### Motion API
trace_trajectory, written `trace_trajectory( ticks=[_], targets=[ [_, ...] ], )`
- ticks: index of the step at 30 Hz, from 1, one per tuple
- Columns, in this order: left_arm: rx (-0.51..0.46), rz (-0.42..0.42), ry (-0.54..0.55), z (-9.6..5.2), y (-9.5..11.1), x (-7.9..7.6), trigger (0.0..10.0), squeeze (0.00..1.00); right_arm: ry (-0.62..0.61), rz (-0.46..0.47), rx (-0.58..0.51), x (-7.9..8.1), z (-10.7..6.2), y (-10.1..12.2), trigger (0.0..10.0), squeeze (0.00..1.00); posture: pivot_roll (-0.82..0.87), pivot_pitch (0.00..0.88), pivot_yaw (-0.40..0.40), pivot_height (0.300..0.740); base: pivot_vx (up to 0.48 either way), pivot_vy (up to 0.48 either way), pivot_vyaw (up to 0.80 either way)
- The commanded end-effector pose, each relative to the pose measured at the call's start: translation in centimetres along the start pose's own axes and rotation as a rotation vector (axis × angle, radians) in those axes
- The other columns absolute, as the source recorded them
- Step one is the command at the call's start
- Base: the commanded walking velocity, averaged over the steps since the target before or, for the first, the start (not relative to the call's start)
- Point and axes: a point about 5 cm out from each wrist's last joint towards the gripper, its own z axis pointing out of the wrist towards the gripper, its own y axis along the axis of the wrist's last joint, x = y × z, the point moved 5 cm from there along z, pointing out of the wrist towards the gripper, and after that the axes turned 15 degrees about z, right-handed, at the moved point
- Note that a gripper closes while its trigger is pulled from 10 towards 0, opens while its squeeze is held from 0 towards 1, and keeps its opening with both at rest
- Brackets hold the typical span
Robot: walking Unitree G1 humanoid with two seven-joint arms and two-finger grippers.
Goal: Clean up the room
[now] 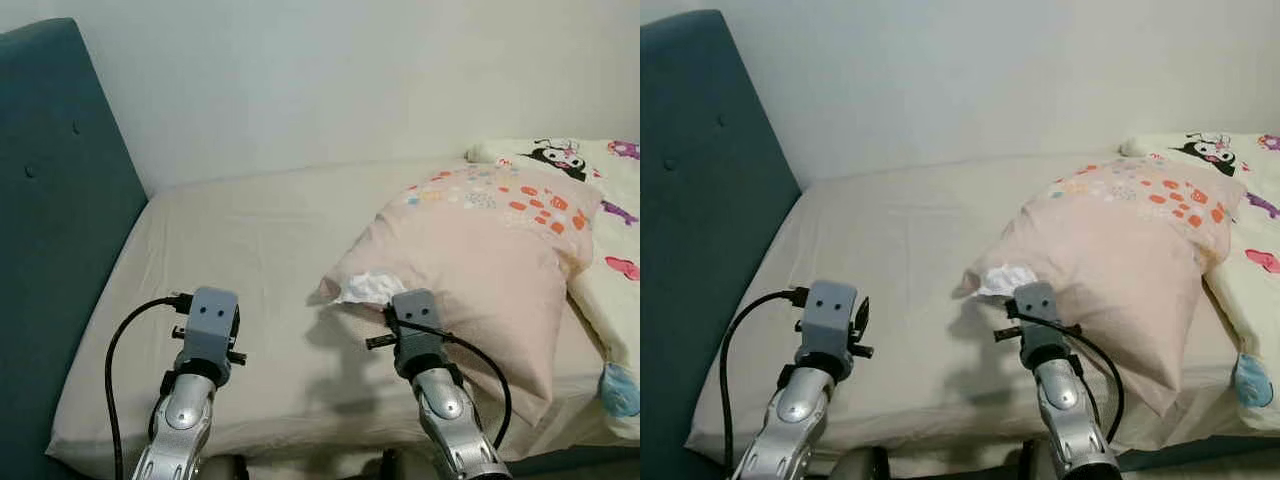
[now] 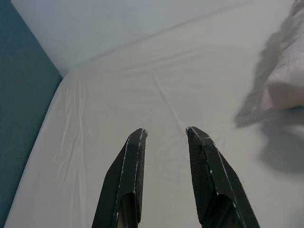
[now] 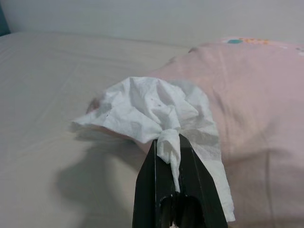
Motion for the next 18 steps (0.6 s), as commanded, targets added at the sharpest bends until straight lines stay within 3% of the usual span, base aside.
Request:
trace_trajectory(
  ticks=[1,18],
  targets=[
    [0.015,0.009,0.002,-0.2,-0.6,0.1,10.0,0.0,0.001,0.003,0.001,0.2,-0.1,0.0,10.0,0.0,0.05,0.0,-0.005,0.623,0.0,0.0,0.0],
    [-0.009,0.003,0.007,0.0,-0.2,0.1,10.0,0.0,0.037,0.01,-0.001,1.3,0.0,0.3,10.0,0.0,0.05,0.0,-0.011,0.683,0.0,0.0,0.0]
  ],
)
